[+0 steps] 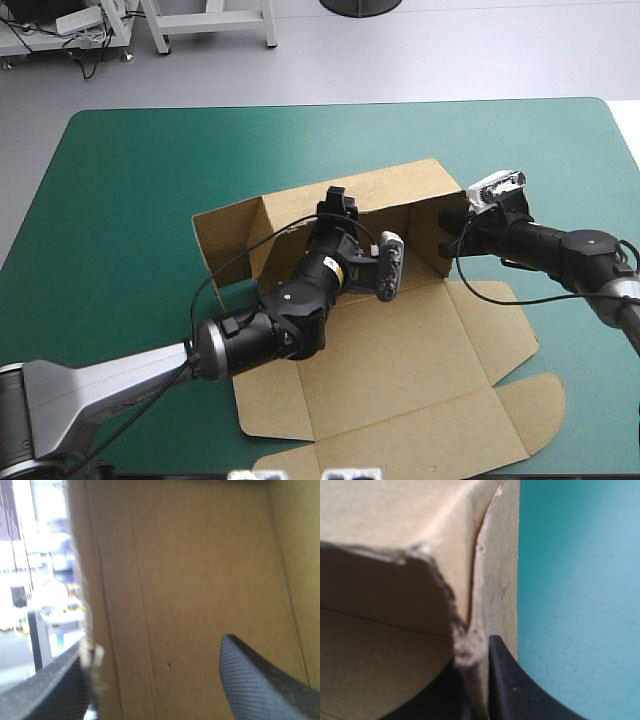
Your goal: Fold the box
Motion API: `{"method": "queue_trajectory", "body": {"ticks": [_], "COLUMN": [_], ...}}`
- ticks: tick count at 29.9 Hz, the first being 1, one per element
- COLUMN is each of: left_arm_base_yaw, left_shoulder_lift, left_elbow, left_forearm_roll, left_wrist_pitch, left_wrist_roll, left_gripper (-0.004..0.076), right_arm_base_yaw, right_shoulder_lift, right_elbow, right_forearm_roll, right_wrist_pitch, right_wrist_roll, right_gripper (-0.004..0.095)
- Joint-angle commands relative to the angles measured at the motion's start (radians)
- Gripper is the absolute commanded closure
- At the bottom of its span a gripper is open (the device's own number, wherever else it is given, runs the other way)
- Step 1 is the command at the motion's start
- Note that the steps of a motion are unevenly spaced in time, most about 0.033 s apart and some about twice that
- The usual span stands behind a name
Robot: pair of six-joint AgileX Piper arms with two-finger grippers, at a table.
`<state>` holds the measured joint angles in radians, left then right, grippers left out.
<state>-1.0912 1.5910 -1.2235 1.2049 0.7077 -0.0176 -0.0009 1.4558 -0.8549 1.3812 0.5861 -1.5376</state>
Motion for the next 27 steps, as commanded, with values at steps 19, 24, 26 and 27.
{"method": "queue_trajectory", "body": {"ticks": [19, 24, 26, 27], "left_arm_base_yaw": [0.365, 0.724, 0.839, 0.9], "left_shoulder_lift": [-0.396, -0.412, -0.416, -0.416], "left_elbow": [-0.026, -0.026, -0.026, -0.026], "left_forearm_roll": [-0.062, -0.515, -0.696, -0.801], "left_wrist_pitch": [-0.102, -0.293, -0.315, -0.315], "left_wrist_roll": [-0.487, -0.385, -0.285, -0.221], "left_gripper": [0.0719, 0.0709, 0.0709, 0.0709], "right_arm_base_yaw": [-0.004, -0.004, -0.004, -0.004], "right_shoulder_lift": [-0.123, -0.203, -0.205, -0.201], "right_elbow": [-0.019, -0.065, -0.12, -0.155], "right_forearm_roll": [-0.142, -0.393, -0.498, -0.547], "right_wrist_pitch": [-0.003, 0.016, 0.052, 0.079], "right_wrist_roll": [0.338, 0.631, 0.744, 0.797], "right_gripper": [0.0904, 0.0904, 0.0904, 0.0904]}}
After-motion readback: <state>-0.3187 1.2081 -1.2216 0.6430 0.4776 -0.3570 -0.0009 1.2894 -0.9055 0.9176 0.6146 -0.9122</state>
